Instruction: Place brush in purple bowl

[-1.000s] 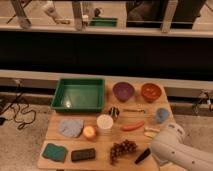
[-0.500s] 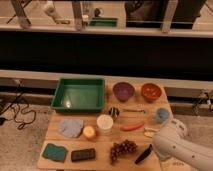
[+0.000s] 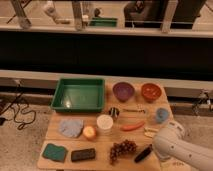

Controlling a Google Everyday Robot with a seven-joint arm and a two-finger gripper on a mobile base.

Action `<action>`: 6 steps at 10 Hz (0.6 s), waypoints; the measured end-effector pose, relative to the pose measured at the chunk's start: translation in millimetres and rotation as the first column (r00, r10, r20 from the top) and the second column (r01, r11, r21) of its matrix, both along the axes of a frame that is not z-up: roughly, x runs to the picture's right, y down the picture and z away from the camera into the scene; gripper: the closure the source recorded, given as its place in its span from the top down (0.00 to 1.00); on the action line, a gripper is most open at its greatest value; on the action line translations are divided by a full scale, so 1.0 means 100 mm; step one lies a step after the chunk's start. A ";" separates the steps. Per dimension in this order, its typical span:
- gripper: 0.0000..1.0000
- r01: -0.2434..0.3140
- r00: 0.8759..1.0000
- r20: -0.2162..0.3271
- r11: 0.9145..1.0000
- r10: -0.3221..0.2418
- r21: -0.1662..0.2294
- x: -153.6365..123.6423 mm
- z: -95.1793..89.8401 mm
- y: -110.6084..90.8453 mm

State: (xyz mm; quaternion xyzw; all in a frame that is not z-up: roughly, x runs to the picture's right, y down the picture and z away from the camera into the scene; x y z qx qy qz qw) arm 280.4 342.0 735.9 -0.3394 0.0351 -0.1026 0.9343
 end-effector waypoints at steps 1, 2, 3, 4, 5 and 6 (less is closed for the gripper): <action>0.80 0.000 1.000 0.001 1.000 0.000 0.002 -0.02 0.01 -0.01; 0.80 0.000 1.000 0.005 1.000 0.000 0.002 -0.05 0.00 -0.01; 0.80 0.000 1.000 0.011 1.000 0.000 0.001 -0.10 0.01 -0.01; 0.80 0.000 1.000 0.019 1.000 0.000 -0.002 -0.13 0.01 -0.02; 0.78 -0.006 0.999 0.032 1.000 0.006 -0.012 -0.14 0.03 0.00; 0.71 -0.014 0.999 0.039 1.000 0.015 -0.019 -0.13 0.03 0.01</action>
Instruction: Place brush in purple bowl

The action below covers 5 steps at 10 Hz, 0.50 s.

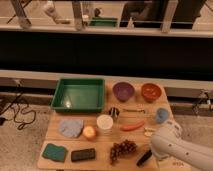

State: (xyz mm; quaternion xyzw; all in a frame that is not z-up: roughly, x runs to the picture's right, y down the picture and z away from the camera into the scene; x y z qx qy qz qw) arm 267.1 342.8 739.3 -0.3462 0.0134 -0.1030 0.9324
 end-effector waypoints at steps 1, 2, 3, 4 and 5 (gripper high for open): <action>0.63 -0.009 1.000 0.007 1.000 0.009 -0.008 0.01 0.01 0.01; 0.53 -0.024 1.000 0.013 1.000 0.024 -0.012 0.02 0.03 0.02; 0.41 -0.038 0.999 0.017 0.999 0.038 -0.023 0.02 0.05 0.05; 0.33 -0.047 0.999 0.016 0.998 0.048 -0.031 0.04 0.05 0.06; 0.24 -0.044 0.999 0.016 0.998 0.045 -0.033 0.04 0.03 0.06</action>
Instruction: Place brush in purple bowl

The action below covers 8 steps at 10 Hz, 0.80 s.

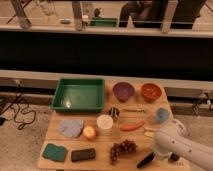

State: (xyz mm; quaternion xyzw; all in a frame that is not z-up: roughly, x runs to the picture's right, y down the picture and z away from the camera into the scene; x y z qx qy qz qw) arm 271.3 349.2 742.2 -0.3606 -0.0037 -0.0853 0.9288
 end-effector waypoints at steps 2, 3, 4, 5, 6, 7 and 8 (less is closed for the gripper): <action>0.04 -0.008 1.000 -0.003 1.000 0.008 -0.008 0.02 -0.05 0.03; 0.00 -0.004 1.000 -0.002 1.000 0.004 -0.007 0.02 -0.04 0.02; 0.00 -0.003 1.000 0.015 1.000 0.003 -0.010 -0.01 -0.05 0.03; 0.00 -0.011 0.999 0.047 1.000 0.012 -0.024 -0.08 -0.11 0.11; 0.00 -0.015 0.998 0.059 0.999 0.016 -0.031 -0.11 -0.16 0.17; 0.00 -0.021 0.996 0.085 0.999 0.024 -0.041 -0.14 -0.19 0.18; 0.00 -0.032 0.993 0.108 0.998 0.038 -0.049 -0.15 -0.21 0.16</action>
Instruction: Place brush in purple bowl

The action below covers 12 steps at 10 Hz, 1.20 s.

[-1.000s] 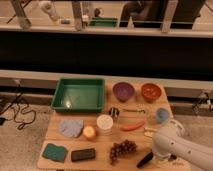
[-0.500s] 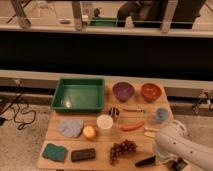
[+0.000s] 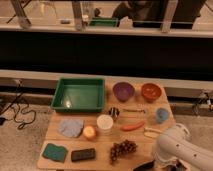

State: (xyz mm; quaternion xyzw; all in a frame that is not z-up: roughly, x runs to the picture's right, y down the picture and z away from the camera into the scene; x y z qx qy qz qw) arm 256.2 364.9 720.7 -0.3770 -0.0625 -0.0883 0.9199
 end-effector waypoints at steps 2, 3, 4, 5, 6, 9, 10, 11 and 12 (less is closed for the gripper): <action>0.00 -0.007 1.000 0.016 1.000 0.007 -0.004 0.01 -0.14 -0.06; 0.00 -0.006 1.000 0.021 1.000 0.006 -0.004 0.02 -0.22 -0.11; 0.00 0.001 1.000 0.019 1.000 -0.001 -0.001 0.04 -0.28 -0.14; 0.00 0.011 1.000 0.022 1.000 -0.011 0.002 0.02 -0.31 -0.17; 0.00 0.022 0.999 0.029 1.000 -0.023 0.008 -0.03 -0.32 -0.22; 0.00 0.072 0.995 0.070 0.997 -0.074 0.028 -0.46 -0.36 -0.38; 0.00 0.095 0.991 0.088 0.995 -0.098 0.035 -0.68 -0.34 -0.43; 0.00 0.112 0.988 0.103 0.993 -0.116 0.041 -0.85 -0.31 -0.49; 0.00 0.130 0.985 0.112 0.991 -0.134 0.043 -0.94 -0.30 -0.53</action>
